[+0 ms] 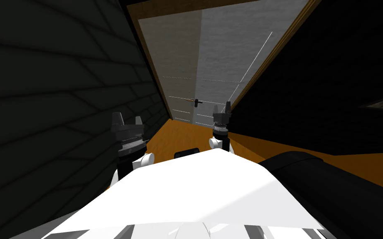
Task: Pull the door open
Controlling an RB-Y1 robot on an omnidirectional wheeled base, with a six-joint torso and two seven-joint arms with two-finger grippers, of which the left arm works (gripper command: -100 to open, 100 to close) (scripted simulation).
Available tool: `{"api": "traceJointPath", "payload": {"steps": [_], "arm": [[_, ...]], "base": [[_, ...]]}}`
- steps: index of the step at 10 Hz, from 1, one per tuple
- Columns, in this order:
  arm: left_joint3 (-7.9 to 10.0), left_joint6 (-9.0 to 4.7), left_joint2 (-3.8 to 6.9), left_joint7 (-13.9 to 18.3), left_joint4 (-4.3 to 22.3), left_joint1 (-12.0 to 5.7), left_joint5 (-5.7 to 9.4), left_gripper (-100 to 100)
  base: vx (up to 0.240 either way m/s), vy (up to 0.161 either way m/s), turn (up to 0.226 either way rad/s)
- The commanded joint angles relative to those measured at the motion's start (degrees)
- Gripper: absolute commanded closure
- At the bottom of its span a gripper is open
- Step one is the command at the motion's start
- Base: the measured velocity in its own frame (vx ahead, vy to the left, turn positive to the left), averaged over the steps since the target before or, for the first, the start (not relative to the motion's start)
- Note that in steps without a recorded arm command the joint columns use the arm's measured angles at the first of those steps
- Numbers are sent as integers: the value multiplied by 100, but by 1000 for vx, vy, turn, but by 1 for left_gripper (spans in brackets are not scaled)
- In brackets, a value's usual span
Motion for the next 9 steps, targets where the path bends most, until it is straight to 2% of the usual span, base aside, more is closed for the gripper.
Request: {"api": "traceJointPath", "payload": {"steps": [1, 3, 9], "arm": [[-11, 4, 62, 28, 188, -108, 2, -100], [-31, 12, 165, 79, 524, -303, 5, -100], [-76, 28, 371, 192, 1274, -735, 13, -100]], "base": [[84, -13, -55], [150, -36, -73], [96, -44, -54]]}}
